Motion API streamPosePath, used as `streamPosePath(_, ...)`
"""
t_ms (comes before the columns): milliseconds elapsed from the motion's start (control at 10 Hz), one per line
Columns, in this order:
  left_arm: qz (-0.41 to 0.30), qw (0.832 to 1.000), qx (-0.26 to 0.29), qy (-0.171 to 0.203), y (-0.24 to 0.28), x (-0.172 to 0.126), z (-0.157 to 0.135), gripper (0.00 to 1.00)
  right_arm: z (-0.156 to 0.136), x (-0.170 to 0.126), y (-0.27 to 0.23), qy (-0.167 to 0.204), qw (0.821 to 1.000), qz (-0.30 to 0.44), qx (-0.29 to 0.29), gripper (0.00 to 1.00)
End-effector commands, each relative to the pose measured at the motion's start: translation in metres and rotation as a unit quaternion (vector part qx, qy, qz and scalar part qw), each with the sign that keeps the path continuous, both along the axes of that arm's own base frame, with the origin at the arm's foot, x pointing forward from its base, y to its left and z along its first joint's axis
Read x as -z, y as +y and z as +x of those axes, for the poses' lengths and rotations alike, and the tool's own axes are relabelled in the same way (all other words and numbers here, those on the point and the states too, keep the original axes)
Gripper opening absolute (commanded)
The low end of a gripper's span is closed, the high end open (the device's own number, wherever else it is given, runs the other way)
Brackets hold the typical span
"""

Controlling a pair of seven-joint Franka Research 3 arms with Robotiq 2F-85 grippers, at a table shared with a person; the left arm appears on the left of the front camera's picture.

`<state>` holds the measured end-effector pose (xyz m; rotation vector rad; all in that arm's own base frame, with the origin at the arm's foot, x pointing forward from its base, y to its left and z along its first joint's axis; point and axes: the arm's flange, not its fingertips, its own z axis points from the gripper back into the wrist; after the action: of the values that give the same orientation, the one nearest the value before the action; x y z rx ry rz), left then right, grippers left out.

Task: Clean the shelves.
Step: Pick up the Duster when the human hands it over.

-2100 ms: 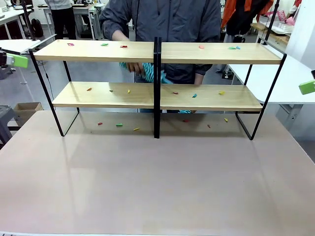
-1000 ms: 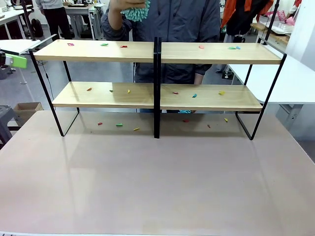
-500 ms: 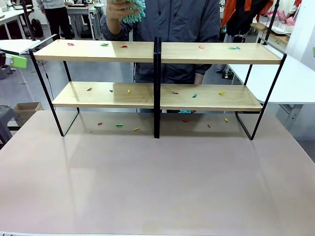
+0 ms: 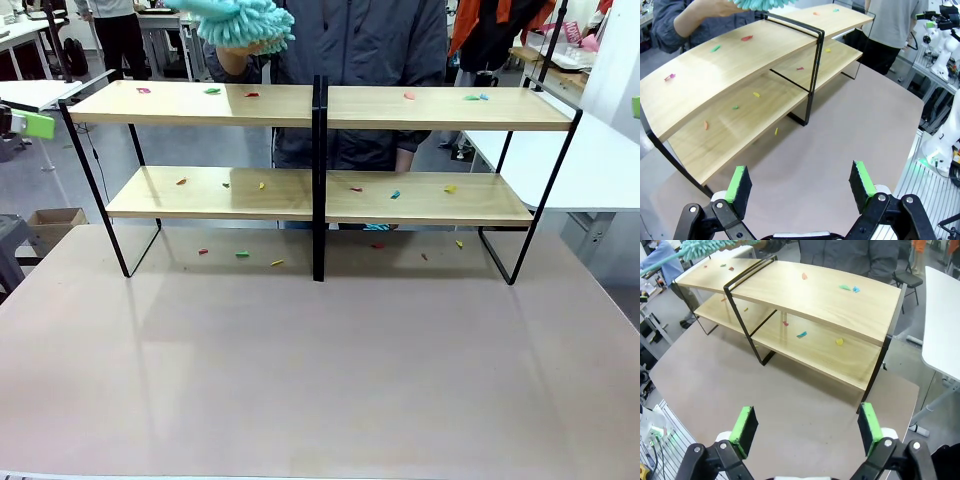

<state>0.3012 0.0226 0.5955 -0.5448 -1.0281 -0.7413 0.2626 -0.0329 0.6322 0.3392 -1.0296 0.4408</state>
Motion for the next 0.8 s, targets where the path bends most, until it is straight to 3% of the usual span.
streamPosePath(0, -0.004, 1.000, 0.005, -0.004, -0.003, -0.001, 0.001, 1.00, -0.001, -0.001, -0.001, -0.002, 1.000, 0.001, 0.000, 1.00)
streamPosePath(600, 0.000, 1.000, 0.000, 0.000, 0.000, 0.000, 0.000, 1.00, -0.001, -0.001, -0.001, -0.002, 1.000, 0.001, 0.000, 1.00)
streamPosePath(700, -0.045, 0.994, 0.054, 0.090, -0.002, -0.006, 0.022, 1.00, -0.001, -0.001, -0.001, -0.002, 1.000, 0.001, 0.000, 1.00)
